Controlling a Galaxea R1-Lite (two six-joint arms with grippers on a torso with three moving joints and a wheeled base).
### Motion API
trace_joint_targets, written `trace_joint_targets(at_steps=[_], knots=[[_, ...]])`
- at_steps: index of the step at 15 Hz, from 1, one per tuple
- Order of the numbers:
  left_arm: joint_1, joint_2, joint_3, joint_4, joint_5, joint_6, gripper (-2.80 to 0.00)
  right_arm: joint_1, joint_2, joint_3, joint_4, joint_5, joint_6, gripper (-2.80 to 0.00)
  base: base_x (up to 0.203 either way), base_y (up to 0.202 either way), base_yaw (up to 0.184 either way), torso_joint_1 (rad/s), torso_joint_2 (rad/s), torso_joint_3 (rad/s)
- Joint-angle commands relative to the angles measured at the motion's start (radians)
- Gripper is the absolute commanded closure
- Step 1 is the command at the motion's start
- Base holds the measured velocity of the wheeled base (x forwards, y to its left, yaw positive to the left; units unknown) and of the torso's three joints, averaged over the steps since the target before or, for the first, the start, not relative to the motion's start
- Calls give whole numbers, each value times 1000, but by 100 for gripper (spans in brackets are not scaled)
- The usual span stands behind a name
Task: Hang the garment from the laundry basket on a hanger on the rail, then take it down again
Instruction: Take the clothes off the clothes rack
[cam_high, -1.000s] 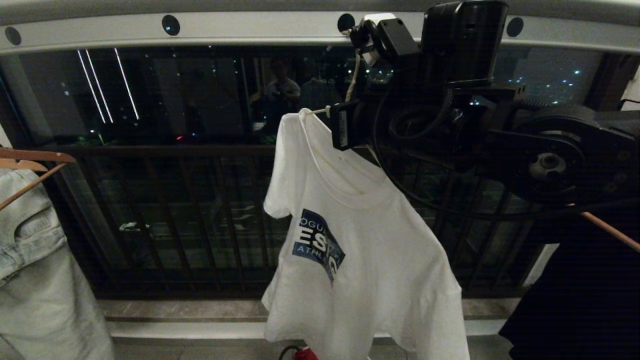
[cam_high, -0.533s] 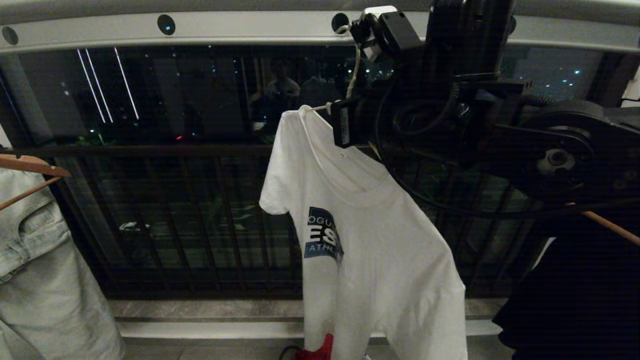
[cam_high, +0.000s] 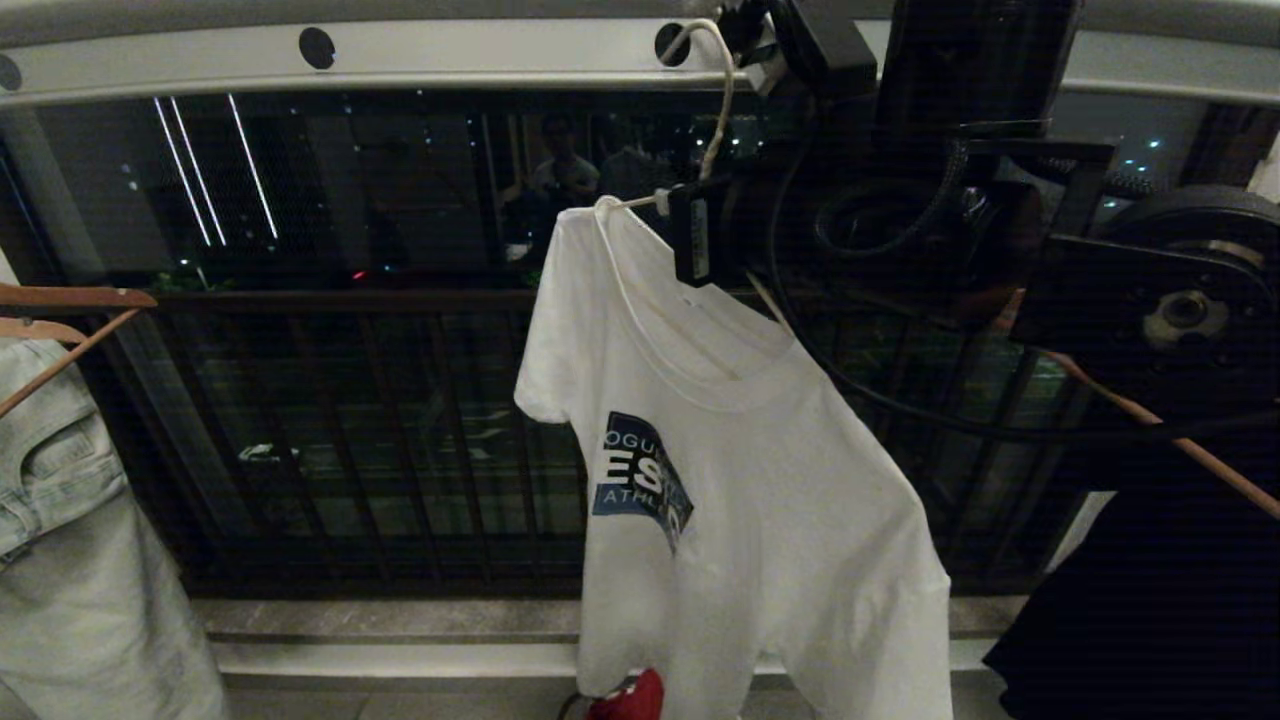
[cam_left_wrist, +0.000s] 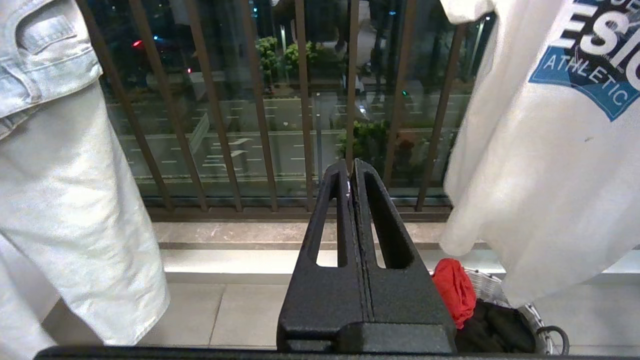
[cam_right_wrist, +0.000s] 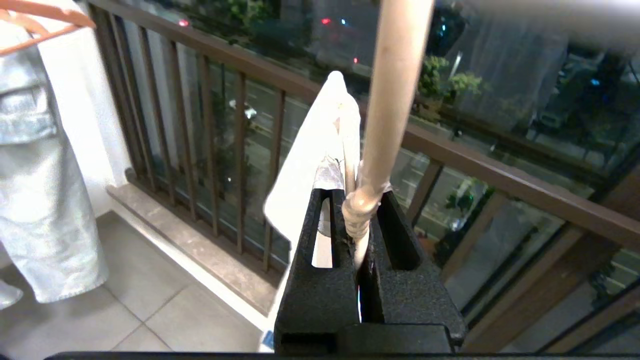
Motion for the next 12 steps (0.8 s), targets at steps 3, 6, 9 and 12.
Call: trace_joint_targets(at_steps=[3, 6, 9, 12], knots=[[0, 1, 3, 0, 0, 0, 0, 31, -54, 18, 1, -2, -8, 0, 0, 0, 0, 0, 0, 0], [0, 1, 3, 0, 0, 0, 0, 54, -102, 56, 2, -3, -8, 0, 0, 0, 0, 0, 0, 0], [0, 1, 3, -1, 0, 0, 0, 55, -141, 103, 1, -3, -8, 0, 0, 0, 0, 0, 0, 0], [0, 0, 3, 0, 0, 0, 0, 57, -184, 142, 0, 1, -7, 0, 0, 0, 0, 0, 0, 0]])
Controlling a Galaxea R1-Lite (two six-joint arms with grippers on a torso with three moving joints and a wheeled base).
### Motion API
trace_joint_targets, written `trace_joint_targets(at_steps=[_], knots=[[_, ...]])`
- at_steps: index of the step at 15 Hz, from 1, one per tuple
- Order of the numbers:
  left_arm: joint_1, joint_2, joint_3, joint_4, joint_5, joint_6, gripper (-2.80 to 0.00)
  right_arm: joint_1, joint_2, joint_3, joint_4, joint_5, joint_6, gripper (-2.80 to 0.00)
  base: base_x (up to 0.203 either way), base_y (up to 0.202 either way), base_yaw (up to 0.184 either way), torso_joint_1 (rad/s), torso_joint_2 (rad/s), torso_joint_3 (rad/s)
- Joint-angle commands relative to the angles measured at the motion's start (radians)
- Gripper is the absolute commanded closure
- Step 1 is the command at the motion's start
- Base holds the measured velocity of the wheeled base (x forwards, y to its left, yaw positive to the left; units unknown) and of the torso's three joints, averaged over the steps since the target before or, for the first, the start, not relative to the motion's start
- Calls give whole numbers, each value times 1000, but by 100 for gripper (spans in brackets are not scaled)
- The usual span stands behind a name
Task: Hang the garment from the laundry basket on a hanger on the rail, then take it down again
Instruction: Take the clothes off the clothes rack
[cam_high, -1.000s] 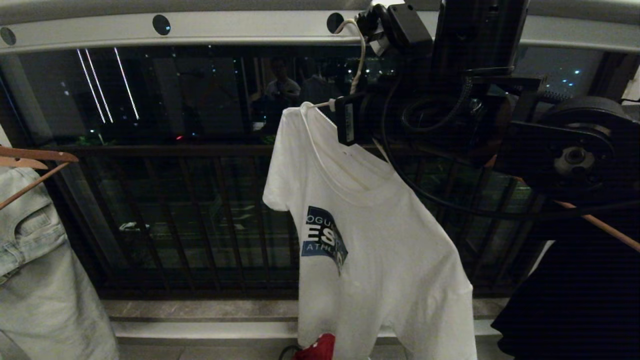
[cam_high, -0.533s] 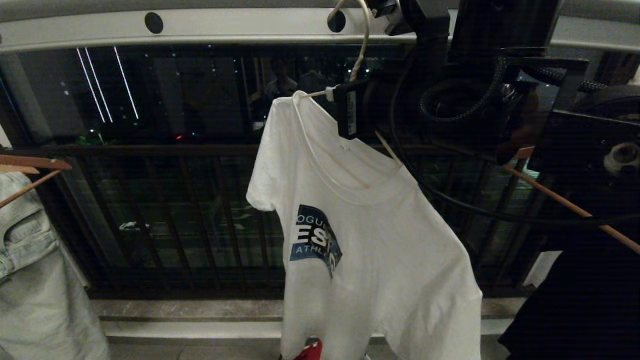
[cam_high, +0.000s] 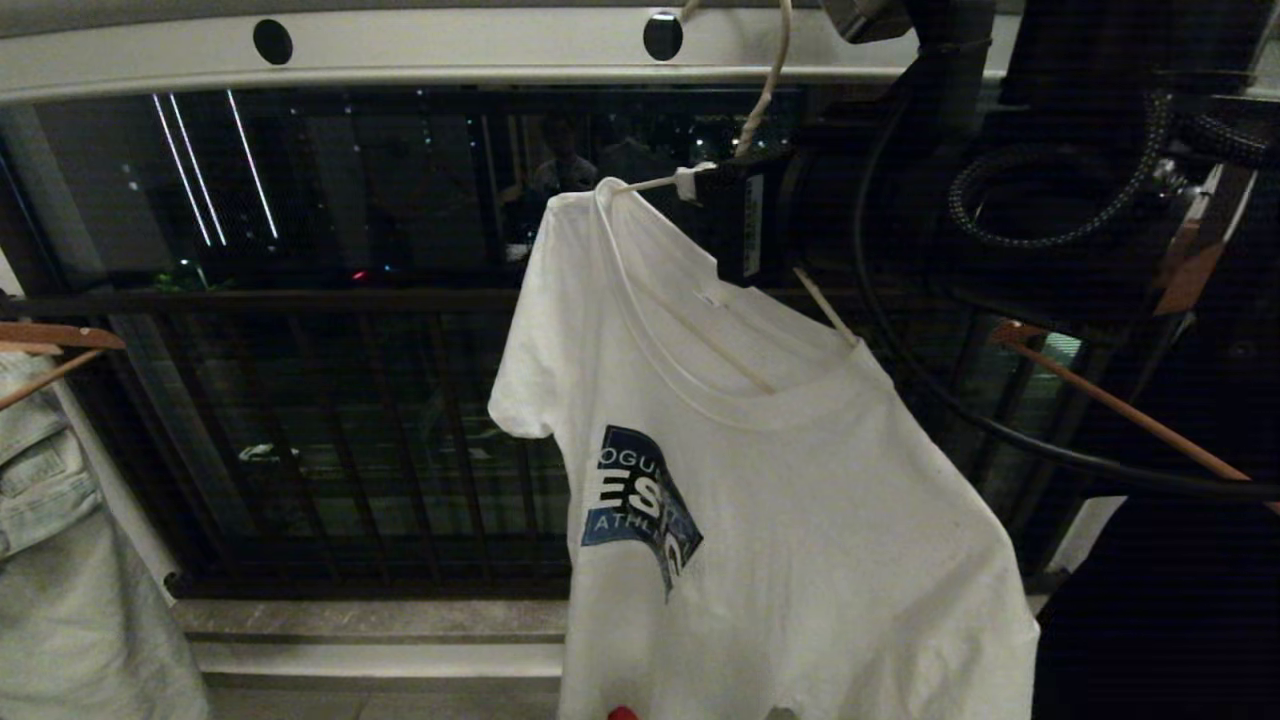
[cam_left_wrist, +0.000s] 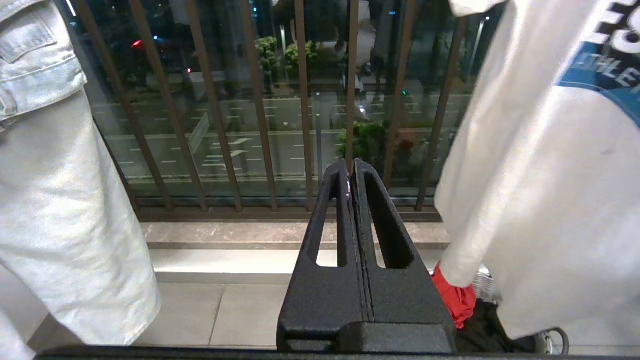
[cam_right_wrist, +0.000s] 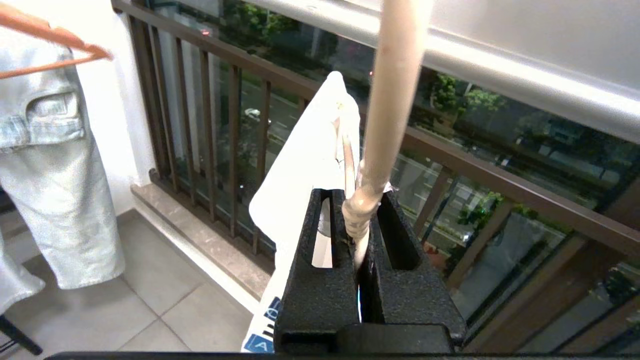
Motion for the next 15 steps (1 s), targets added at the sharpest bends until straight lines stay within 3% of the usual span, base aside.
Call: trace_joint_targets(at_steps=[1, 9, 15], knots=[[0, 0, 3, 0, 0, 0, 0, 5, -54, 36, -2, 2, 2, 0, 0, 0, 0, 0, 0, 0], [0, 1, 3, 0, 0, 0, 0, 14, -142, 280, -48, 10, 60, 0, 0, 0, 0, 0, 0, 0], [0, 0, 3, 0, 0, -1, 0, -76, -105, 395, -97, 158, 116, 0, 0, 0, 0, 0, 0, 0]])
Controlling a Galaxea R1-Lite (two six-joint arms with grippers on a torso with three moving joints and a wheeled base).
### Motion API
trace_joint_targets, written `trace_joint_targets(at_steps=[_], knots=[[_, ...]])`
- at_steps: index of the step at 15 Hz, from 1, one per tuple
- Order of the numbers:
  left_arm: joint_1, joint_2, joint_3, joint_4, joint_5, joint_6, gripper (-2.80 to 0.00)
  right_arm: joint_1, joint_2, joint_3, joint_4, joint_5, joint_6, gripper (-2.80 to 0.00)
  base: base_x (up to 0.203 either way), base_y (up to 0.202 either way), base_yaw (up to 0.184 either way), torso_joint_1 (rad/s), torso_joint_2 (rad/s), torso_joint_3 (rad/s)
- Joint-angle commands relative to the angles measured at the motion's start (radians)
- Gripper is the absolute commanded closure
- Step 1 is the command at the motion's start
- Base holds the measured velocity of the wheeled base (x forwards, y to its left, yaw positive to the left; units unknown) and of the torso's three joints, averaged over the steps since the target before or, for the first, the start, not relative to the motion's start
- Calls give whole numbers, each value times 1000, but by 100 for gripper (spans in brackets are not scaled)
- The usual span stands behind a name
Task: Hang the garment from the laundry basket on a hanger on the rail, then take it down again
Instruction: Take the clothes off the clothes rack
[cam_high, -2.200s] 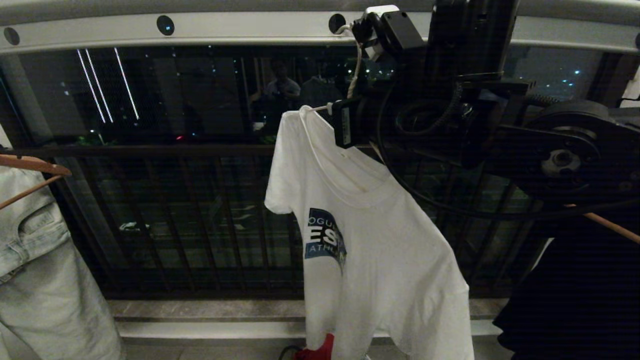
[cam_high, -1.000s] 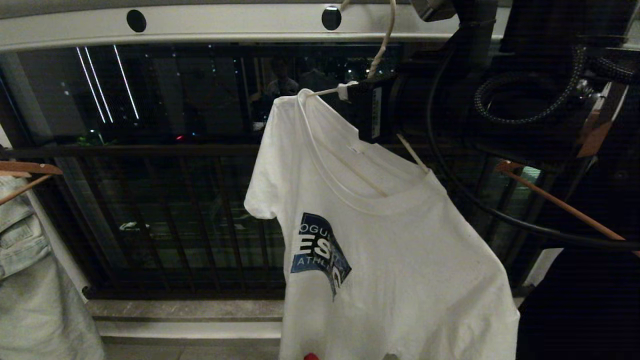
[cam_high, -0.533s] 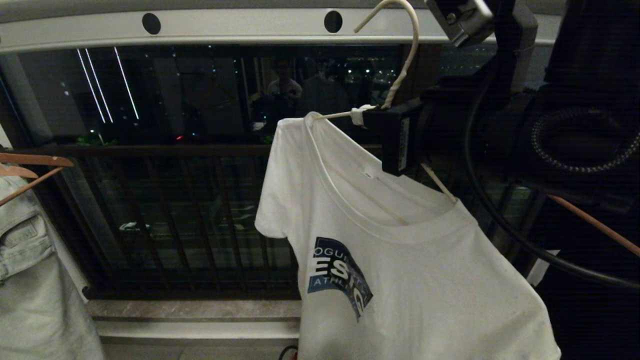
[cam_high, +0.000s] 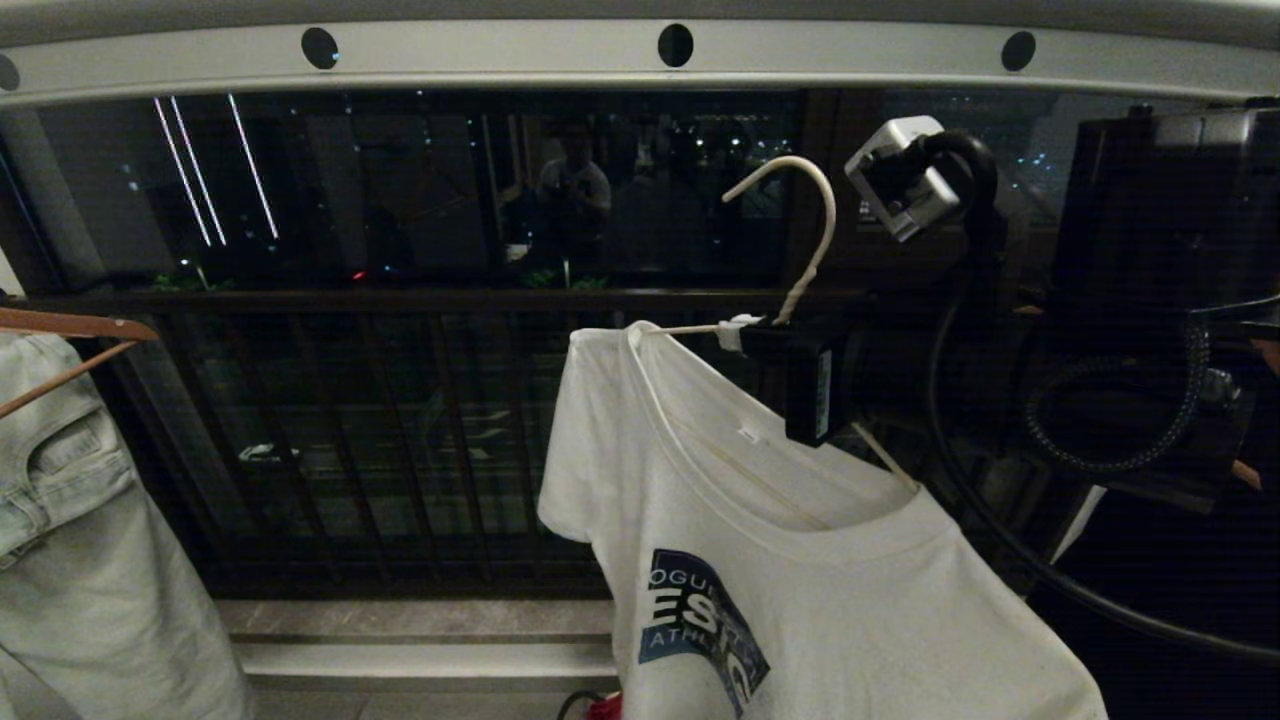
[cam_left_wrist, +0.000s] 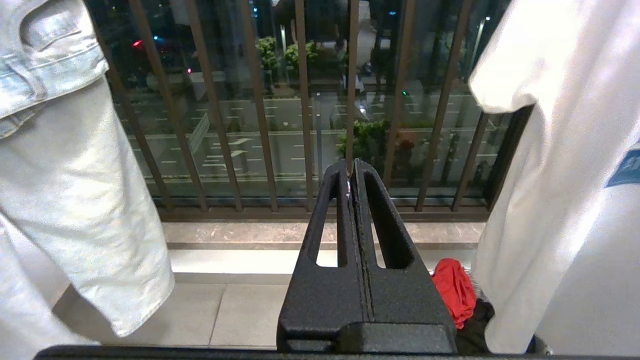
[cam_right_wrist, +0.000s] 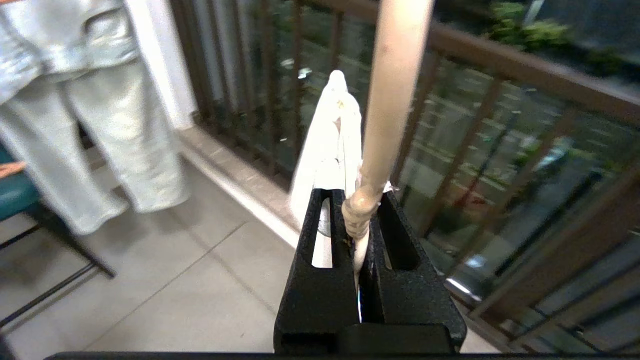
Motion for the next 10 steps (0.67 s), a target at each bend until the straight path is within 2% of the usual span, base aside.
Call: trace_joint_targets(at_steps=[1, 5, 10], knots=[[0, 1, 3, 0, 0, 0, 0, -33, 29, 30, -18, 35, 1, 0, 0, 0, 0, 0, 0, 0], [0, 0, 3, -1, 0, -2, 0, -87, 138, 43, -231, 88, 21, 0, 0, 0, 0, 0, 0, 0], [0, 0, 3, 0, 0, -2, 0, -87, 164, 40, -237, 96, 22, 0, 0, 0, 0, 0, 0, 0]])
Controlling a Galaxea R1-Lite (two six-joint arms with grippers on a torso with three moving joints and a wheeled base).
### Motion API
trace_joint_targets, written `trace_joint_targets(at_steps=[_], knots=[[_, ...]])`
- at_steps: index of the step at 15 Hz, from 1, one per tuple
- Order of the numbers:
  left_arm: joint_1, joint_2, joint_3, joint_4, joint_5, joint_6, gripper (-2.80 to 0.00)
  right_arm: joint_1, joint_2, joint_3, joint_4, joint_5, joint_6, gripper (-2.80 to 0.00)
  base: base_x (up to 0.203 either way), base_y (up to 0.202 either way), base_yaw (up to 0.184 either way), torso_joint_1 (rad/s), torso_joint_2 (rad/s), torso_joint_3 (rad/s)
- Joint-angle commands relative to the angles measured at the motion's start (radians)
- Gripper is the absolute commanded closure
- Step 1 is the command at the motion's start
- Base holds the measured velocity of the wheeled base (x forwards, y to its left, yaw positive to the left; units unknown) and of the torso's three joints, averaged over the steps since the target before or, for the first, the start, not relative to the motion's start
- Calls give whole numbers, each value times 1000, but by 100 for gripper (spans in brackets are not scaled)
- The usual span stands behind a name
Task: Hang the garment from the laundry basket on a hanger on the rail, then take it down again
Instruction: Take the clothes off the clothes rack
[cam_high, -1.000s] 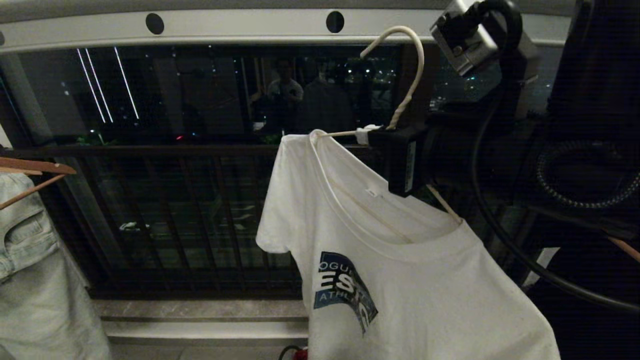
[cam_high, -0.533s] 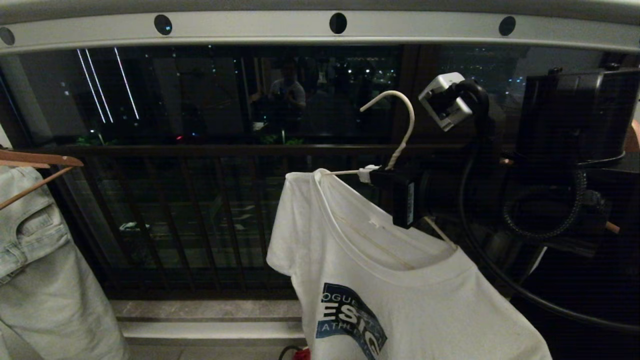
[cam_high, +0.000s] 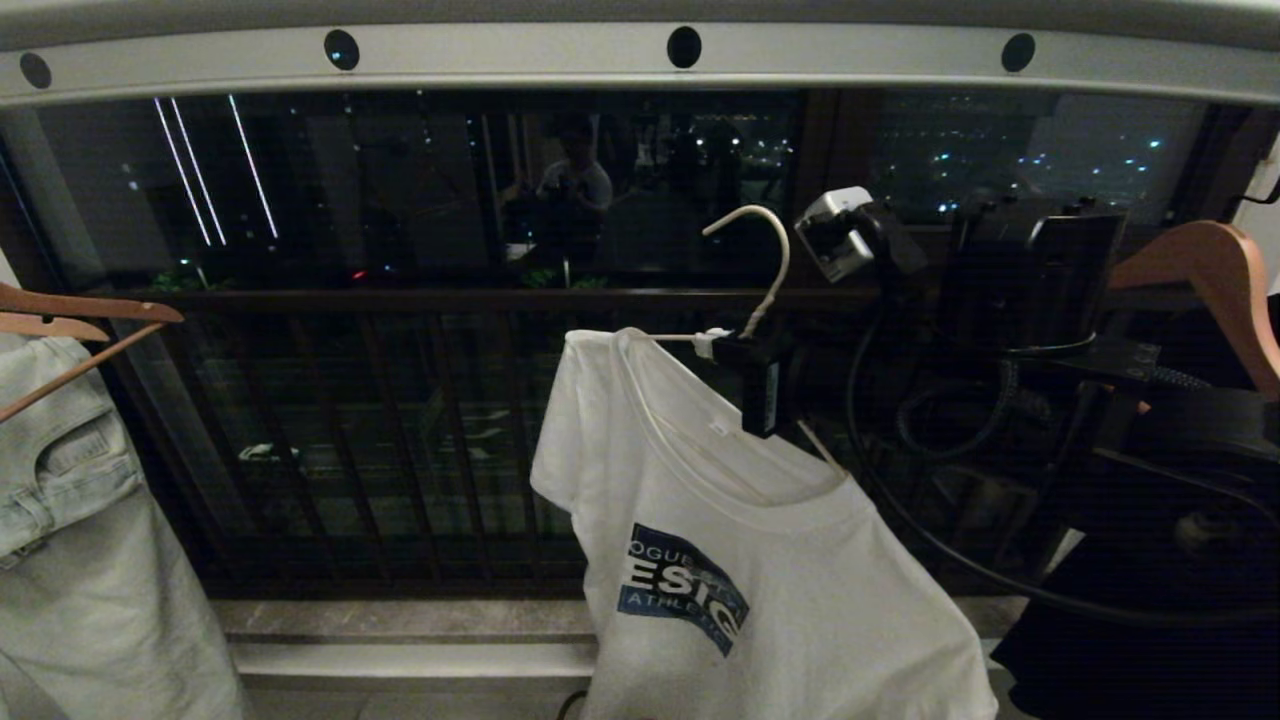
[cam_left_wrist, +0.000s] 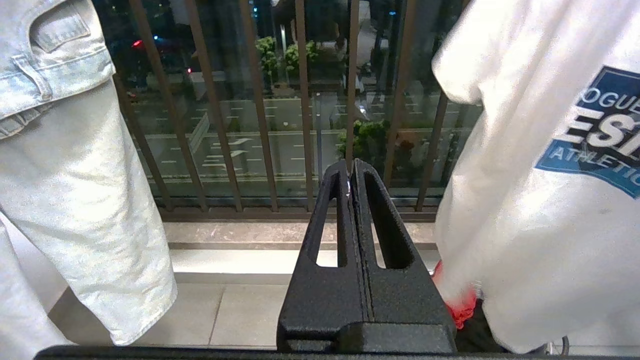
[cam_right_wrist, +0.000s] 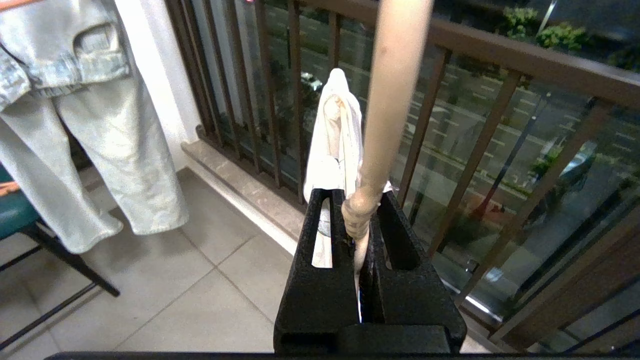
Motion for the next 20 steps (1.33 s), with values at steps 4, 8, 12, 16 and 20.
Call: trace_joint_targets(at_steps=[4, 8, 12, 16, 20], knots=[[0, 0, 3, 0, 0, -1, 0, -2, 15, 4, -2, 1, 4, 0, 0, 0, 0, 0, 0, 0], [0, 0, 2, -2, 11, -8, 0, -15, 14, 5, -2, 1, 4, 0, 0, 0, 0, 0, 0, 0], [0, 3, -57, 5, 4, 28, 0, -15, 14, 12, -2, 7, 7, 0, 0, 0, 0, 0, 0, 0], [-1, 258, -255, 8, -78, 34, 0, -14, 17, 10, -2, 7, 4, 0, 0, 0, 0, 0, 0, 0], [-11, 672, -515, 8, -382, 38, 0, -14, 14, 16, -4, 16, 6, 0, 0, 0, 0, 0, 0, 0]])
